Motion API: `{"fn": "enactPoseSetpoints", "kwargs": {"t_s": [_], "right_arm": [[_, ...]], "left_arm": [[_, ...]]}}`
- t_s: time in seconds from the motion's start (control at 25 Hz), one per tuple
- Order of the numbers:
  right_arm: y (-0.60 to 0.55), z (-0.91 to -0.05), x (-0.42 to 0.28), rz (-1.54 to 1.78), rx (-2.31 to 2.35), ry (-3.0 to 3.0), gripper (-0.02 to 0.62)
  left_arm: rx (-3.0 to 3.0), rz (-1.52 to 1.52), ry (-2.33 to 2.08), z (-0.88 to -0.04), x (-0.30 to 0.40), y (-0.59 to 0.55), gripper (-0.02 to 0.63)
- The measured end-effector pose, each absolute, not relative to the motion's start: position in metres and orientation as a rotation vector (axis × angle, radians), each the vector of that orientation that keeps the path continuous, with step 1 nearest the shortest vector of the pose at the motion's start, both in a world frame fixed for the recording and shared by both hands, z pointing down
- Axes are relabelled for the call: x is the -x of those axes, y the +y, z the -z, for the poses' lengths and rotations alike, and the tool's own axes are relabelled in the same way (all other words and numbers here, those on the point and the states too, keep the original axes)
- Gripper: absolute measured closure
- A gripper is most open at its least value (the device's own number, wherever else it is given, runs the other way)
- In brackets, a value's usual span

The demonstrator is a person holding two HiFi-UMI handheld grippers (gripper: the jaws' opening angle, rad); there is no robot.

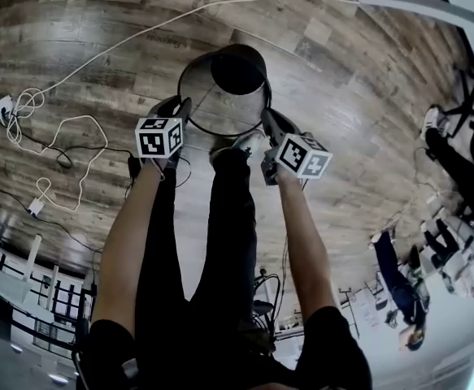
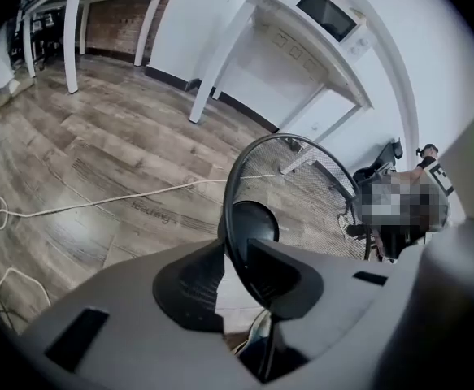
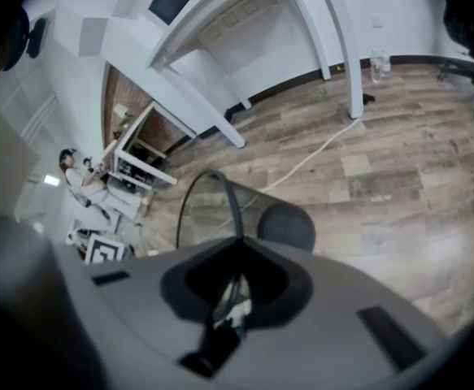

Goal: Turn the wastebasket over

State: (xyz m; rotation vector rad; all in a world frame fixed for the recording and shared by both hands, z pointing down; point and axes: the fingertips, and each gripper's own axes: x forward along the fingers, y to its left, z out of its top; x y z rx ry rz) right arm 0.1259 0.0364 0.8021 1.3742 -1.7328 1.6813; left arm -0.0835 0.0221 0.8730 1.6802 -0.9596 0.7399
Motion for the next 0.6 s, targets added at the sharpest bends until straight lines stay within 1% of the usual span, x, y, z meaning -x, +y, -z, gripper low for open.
{"fn": "enactPoseSetpoints", "kwargs": {"t_s": [0.04,0.32,0.6], "right_arm": [[0.036,-0.804,-0.124,-1.678,-1.373,-1.736,0.548],[0.047,-0.85,-0.116,-1.758,-1.387,-1.686,0.549],[0.067,-0.909,-0.103,-1.832,-1.398,-1.584,0.549]], "left_arm": [[-1.687,-0.737,-0.954,-0.873,0.085,0.022,0.499],[-1.69,-0.762,-0.962,-0.882,0.1,0.025,0.505],[-1.668,-0.808,-0.967,-0.916,0.114,0.037,0.511]]}}
